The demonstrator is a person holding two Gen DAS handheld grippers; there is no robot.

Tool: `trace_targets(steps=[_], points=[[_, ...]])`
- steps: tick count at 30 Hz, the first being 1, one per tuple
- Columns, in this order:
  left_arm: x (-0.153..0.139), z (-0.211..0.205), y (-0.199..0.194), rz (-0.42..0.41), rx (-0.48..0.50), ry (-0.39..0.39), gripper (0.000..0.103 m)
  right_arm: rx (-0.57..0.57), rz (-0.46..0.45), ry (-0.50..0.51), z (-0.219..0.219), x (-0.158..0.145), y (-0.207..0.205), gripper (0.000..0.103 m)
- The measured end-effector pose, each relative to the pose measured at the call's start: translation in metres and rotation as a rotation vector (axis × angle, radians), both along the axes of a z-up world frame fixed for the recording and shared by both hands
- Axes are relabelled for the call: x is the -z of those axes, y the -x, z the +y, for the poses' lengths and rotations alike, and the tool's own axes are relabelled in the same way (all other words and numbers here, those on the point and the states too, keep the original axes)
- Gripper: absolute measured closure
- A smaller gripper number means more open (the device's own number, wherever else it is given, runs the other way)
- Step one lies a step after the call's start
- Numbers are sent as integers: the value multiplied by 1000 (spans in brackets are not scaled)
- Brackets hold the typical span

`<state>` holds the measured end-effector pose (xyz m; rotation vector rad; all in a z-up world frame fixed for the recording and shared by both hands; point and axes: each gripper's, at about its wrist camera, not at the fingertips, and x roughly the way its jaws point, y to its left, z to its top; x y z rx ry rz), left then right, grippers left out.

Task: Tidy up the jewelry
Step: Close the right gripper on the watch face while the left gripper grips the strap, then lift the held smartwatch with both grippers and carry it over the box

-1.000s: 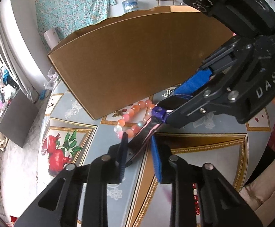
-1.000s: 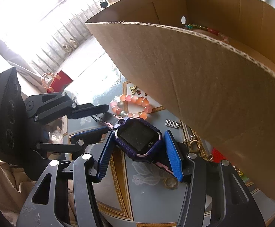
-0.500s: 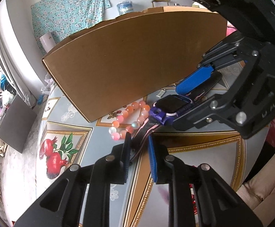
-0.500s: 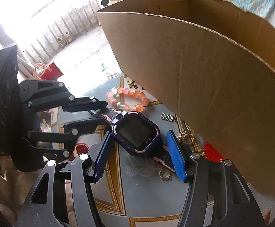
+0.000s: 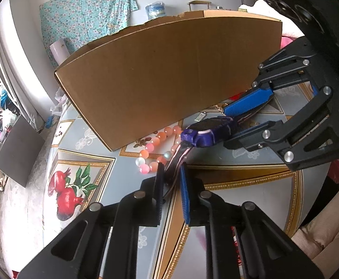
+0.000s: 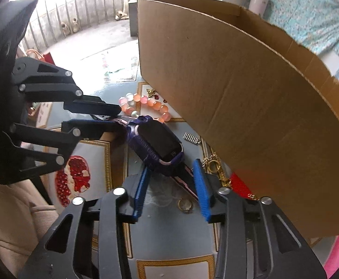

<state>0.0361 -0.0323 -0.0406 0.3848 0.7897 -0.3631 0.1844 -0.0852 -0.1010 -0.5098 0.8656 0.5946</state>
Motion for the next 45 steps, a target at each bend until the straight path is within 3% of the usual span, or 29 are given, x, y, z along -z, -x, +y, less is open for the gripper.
trace_targets(steps=[9, 29, 37, 45], points=[[-4, -2, 4, -29, 7, 2, 99, 10, -154, 92, 9, 1, 26, 97], [-29, 4, 18, -165, 23, 11, 100, 50, -347, 108, 6, -27, 69, 98], [-51, 10, 33, -231, 48, 41, 100, 81, -432, 93, 8, -44, 103, 98], [-82, 9, 55, -346, 79, 15, 100, 87, -541, 64, 5, -67, 127, 101]])
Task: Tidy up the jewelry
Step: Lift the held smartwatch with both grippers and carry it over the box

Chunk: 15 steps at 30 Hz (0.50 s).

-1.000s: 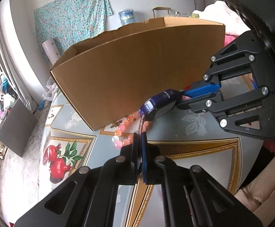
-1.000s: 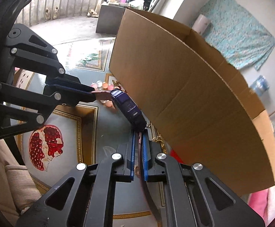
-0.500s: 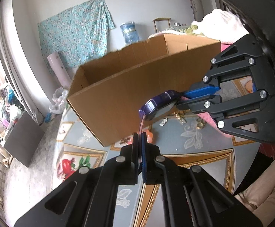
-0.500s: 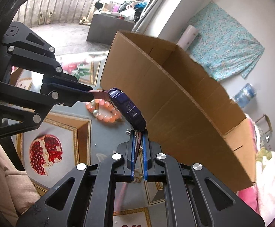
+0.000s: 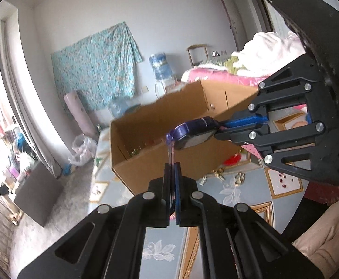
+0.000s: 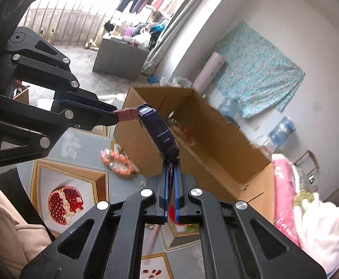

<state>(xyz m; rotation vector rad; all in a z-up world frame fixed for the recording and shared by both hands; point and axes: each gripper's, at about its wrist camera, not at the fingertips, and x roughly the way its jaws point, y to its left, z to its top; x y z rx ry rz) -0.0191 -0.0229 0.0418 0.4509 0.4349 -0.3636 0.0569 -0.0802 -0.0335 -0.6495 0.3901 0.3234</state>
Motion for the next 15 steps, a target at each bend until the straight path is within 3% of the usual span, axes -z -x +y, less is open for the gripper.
trace_targets(steps=[11, 15], points=[[-39, -7, 18, -160, 8, -47, 100, -4, -155, -9, -11, -37, 7, 101], [-54, -13, 11, -200, 24, -64, 100, -6, -182, -5, -21, -55, -14, 101]])
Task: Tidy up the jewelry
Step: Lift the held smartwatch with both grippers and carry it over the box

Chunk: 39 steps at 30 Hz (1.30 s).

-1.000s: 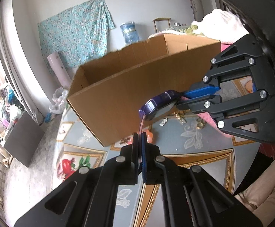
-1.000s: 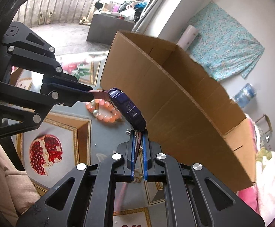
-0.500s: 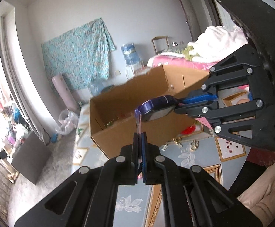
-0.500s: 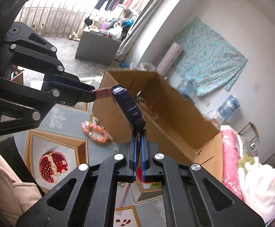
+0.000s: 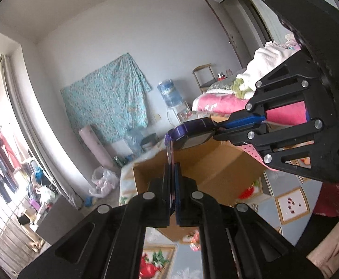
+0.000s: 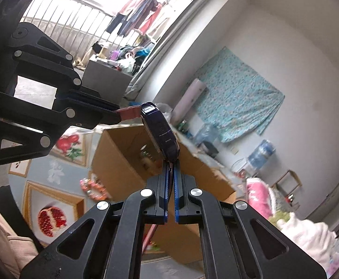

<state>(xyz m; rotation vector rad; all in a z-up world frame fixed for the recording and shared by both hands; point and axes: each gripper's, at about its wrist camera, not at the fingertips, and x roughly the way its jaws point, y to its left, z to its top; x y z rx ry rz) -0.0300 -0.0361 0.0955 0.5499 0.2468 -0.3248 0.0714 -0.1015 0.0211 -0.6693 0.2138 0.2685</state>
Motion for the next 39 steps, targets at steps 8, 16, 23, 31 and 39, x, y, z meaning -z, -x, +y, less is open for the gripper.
trace_targets(steps=[8, 16, 23, 31, 39], points=[[-14, -19, -47, 2, 53, -104, 100, -49, 102, -15, -26, -23, -60, 101], [7, -38, -123, 126, 95, -221, 100, -91, 297, 41, -41, -3, -143, 101], [32, -60, -181, 202, 148, -373, 100, -93, 400, 127, -49, 23, -202, 101], [68, -88, -227, 262, 232, -544, 100, -87, 484, 203, -57, 43, -250, 101], [103, -102, -248, 288, 243, -691, 96, -82, 563, 187, -72, 53, -269, 96]])
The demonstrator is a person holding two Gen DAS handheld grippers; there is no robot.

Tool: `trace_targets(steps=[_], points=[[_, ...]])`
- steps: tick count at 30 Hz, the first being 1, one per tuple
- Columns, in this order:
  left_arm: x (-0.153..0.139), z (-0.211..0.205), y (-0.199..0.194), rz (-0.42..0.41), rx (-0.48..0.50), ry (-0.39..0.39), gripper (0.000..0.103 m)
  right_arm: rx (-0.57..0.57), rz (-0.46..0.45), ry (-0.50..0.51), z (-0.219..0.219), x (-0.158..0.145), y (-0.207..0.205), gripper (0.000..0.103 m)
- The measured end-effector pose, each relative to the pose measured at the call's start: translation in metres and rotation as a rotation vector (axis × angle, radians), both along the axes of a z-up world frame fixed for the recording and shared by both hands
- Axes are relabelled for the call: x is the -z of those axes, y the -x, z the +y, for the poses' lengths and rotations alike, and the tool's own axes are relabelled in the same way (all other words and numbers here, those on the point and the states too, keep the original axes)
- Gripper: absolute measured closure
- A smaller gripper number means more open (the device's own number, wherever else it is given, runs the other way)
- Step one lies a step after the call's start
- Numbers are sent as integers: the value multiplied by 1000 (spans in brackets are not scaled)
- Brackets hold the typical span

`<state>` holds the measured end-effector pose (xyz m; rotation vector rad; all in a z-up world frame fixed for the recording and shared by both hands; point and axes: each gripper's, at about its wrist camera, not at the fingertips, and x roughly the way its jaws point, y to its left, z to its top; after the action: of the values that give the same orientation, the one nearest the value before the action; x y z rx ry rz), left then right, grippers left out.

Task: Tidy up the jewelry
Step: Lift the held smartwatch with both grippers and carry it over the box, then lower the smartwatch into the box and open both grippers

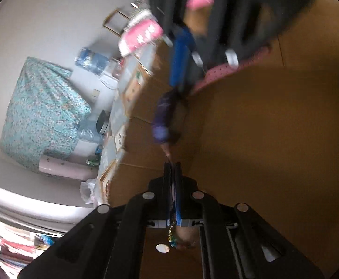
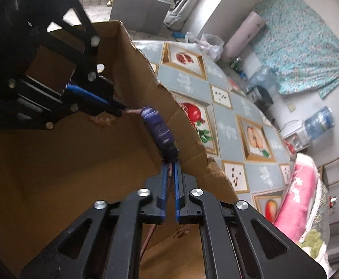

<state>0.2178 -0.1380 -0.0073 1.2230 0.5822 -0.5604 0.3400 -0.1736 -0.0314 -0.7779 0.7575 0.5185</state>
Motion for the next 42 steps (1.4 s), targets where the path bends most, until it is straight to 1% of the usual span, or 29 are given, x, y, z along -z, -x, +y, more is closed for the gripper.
trace_targets(steps=[4, 5, 6, 7, 10, 12, 14, 15, 16, 19, 21, 25, 26, 27, 29, 30, 32, 33, 35, 37, 39, 42], points=[[10, -5, 8, 24, 36, -77, 95, 6, -2, -31, -5, -7, 10, 90], [10, -6, 8, 28, 30, -82, 94, 8, -3, -36, -5, -9, 12, 86], [9, -7, 7, 43, 13, -85, 93, 13, -5, -44, -7, -12, 16, 83], [5, -7, 7, 62, -3, -73, 90, 15, -5, -51, -8, -13, 16, 82], [-12, -6, 12, 67, -15, -22, 80, 30, -6, -71, -12, -20, 23, 81], [-30, -1, 15, 62, -44, 30, 76, 49, -13, -83, -15, -26, 28, 77], [-47, 8, 17, 54, -78, 84, 70, 71, -19, -102, -20, -34, 35, 77], [-62, 16, 16, 51, -114, 135, 69, 79, -18, -111, -22, -37, 37, 77], [-70, 22, 16, 50, -136, 165, 68, 85, -17, -123, -24, -41, 39, 77], [-104, 46, 20, 43, -217, 297, 67, 105, -14, -155, -26, -51, 50, 76], [-128, 67, 28, 24, -277, 402, 63, 118, -9, -167, -27, -55, 53, 75], [-150, 95, 54, -10, -359, 556, 55, 127, 23, -220, -20, -61, 54, 73], [-152, 99, 57, -15, -376, 580, 54, 133, 42, -248, -18, -62, 52, 73], [-155, 109, 68, -25, -410, 629, 54, 151, 74, -287, -14, -62, 46, 73], [-158, 124, 68, -38, -459, 686, 53, 184, 118, -327, -8, -60, 34, 73], [-158, 133, 76, -44, -490, 729, 52, 213, 152, -350, -3, -57, 25, 73], [-156, 152, 92, -37, -541, 804, 52, 254, 208, -372, 7, -49, 9, 78], [-153, 163, 102, -25, -574, 852, 52, 275, 216, -352, 16, -44, 1, 80], [-148, 177, 111, -5, -609, 902, 52, 294, 229, -305, 32, -32, -12, 86], [-137, 193, 125, 34, -655, 957, 52, 309, 269, -268, 48, -17, -25, 87], [-128, 200, 134, 56, -680, 969, 52, 321, 278, -205, 62, -2, -35, 90], [-115, 204, 150, 51, -696, 936, 52, 340, 296, -146, 73, 16, -44, 90]])
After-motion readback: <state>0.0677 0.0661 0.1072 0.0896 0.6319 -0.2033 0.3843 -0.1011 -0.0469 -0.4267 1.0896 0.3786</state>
